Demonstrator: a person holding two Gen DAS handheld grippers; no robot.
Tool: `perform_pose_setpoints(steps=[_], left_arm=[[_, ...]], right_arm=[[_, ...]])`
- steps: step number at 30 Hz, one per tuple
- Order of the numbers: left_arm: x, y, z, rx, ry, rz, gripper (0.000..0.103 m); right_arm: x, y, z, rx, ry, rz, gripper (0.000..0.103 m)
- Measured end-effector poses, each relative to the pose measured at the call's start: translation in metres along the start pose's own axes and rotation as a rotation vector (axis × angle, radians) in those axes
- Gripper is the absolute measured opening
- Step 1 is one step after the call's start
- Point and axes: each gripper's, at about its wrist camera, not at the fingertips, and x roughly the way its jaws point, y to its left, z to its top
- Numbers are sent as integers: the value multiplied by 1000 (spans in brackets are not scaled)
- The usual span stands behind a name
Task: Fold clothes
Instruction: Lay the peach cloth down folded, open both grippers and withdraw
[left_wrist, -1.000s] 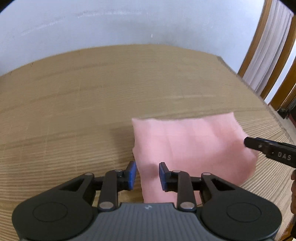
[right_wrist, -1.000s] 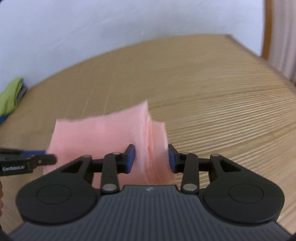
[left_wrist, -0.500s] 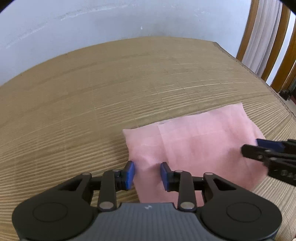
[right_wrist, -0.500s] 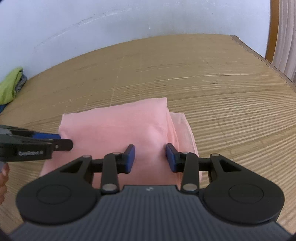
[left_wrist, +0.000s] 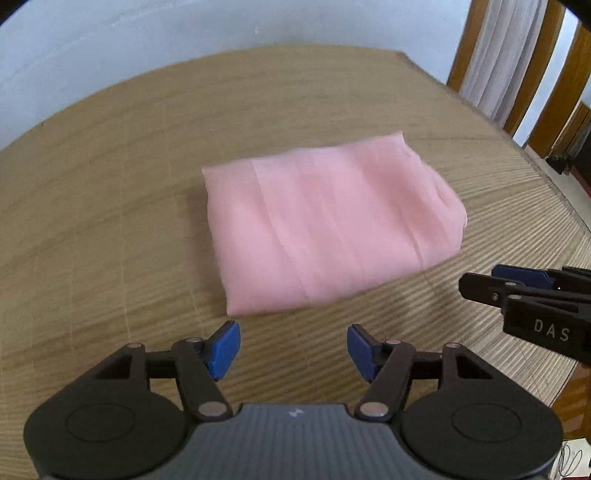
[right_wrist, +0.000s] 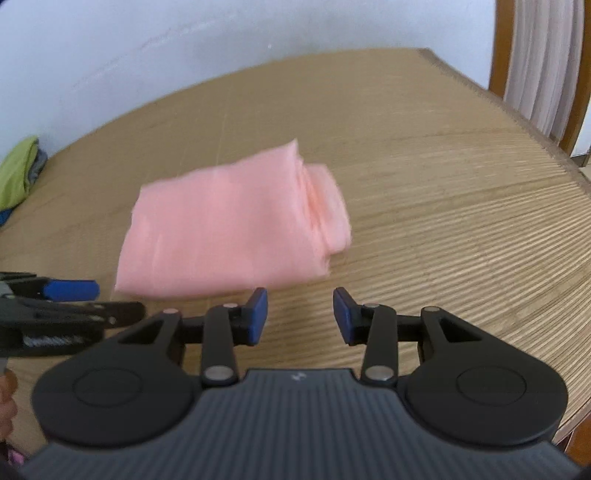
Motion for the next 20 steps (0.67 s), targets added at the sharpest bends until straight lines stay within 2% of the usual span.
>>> perform_pose_setpoints(steps=[4, 10, 17, 20], left_arm=[[5, -2, 4, -15, 8, 11, 69], [10, -3, 7, -30, 24, 22, 70], [3, -1, 7, -49, -24, 42, 71], [4, -2, 8, -47, -14, 51, 71]], right_arm=[[4, 5, 3, -39, 4, 10, 42], [9, 0, 4, -11, 30, 21, 42], [12, 5, 5, -46, 44, 44, 42], [13, 4, 6, -42, 44, 50, 42]])
